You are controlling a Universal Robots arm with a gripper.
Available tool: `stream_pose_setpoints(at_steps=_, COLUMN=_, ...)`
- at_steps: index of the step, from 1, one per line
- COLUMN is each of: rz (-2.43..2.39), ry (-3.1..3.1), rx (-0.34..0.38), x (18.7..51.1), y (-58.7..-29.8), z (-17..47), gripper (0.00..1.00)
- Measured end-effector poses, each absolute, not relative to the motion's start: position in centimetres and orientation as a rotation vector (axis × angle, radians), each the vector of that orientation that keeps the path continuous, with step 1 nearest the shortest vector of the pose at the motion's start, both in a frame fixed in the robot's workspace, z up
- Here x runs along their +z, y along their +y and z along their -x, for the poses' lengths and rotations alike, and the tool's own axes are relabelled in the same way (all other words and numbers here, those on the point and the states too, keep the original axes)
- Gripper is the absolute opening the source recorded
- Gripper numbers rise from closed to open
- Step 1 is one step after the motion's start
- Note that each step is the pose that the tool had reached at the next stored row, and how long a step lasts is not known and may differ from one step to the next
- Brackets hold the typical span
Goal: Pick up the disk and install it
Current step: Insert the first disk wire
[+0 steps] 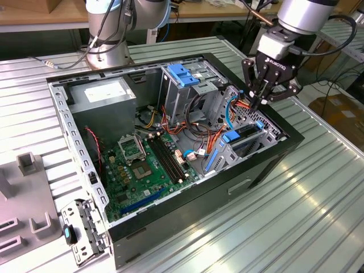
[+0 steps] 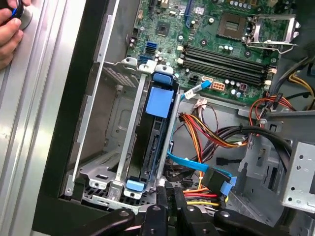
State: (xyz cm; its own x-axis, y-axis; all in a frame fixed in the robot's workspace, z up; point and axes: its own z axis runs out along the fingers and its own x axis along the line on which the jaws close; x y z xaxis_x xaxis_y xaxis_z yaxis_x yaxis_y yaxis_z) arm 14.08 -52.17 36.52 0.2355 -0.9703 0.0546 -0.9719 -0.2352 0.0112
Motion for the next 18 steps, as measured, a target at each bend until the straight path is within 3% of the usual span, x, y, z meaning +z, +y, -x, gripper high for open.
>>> stream_pose_setpoints(at_steps=18, rz=-2.293, ry=-2.080, rx=0.051, x=36.15, y=-52.16, z=-13.25, gripper=0.17)
